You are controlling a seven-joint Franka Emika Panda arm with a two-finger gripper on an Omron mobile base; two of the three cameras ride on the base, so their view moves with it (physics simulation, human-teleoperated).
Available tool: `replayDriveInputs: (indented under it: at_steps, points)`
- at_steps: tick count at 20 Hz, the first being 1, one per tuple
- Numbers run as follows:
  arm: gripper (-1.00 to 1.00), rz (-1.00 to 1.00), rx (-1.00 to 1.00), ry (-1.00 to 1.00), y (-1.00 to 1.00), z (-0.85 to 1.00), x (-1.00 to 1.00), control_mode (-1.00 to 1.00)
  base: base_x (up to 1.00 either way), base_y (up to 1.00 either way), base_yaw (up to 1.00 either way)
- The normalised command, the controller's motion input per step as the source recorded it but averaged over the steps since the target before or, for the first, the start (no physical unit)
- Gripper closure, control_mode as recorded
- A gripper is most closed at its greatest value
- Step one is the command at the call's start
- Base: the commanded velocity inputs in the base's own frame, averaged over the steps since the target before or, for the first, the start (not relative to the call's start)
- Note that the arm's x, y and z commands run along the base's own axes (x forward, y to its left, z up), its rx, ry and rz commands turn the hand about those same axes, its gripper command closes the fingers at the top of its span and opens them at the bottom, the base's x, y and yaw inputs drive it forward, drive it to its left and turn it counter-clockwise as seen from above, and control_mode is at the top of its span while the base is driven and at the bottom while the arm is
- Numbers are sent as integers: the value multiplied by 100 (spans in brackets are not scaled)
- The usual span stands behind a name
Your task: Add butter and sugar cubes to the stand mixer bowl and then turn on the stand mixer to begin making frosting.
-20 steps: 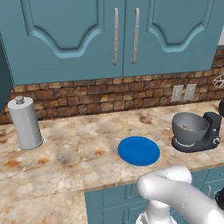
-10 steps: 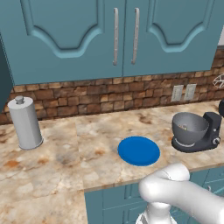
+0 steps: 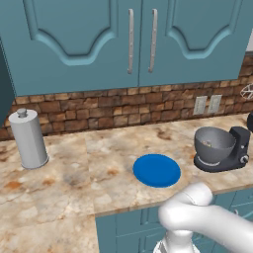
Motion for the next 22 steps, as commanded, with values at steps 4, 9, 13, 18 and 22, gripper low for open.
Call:
replayDriveInputs:
  at_steps: [4, 9, 13, 18, 22]
  points:
    - [-100, 2, 4, -8, -1, 0, 39, -100, 0, 0, 0]
    - [-100, 6, -1, -20, 0, 0, 24, -100, 0, 0, 0]
    - [-100, 11, -5, -26, -9, -3, 8, -100, 0, 0, 0]
    - [-100, 8, -6, -22, -27, -1, 0, -100, 0, 0, 0]
    - [-100, 0, -6, -5, -25, 1, 5, -100, 0, 0, 0]
